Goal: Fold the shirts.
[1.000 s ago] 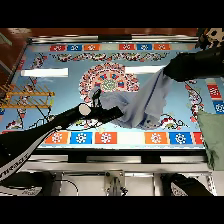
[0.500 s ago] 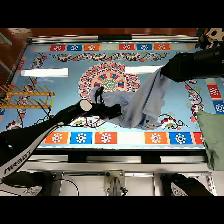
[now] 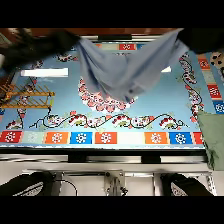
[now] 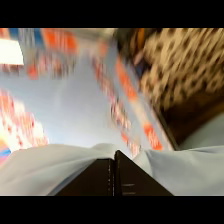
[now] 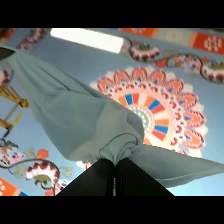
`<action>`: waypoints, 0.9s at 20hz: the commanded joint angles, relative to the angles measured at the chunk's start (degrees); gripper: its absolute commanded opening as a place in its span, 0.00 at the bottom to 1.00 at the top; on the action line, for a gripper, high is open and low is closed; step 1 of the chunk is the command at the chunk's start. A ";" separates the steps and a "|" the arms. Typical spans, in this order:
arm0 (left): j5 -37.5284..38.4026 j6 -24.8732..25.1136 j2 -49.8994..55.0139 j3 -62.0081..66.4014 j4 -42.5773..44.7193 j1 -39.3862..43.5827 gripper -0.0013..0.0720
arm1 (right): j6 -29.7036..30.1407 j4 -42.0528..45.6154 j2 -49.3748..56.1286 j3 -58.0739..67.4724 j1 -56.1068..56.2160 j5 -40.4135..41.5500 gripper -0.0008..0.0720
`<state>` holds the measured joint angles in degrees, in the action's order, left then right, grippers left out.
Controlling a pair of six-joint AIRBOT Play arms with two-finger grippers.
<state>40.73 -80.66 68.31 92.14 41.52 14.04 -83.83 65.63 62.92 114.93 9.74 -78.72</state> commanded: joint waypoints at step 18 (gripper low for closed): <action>39.32 0.52 24.59 15.28 16.61 0.22 0.05 | -12.68 -2.99 -5.57 -40.57 12.15 -14.82 0.08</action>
<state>73.58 -80.14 85.27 107.33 54.13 10.79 -98.15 60.03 57.14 86.52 18.63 -98.35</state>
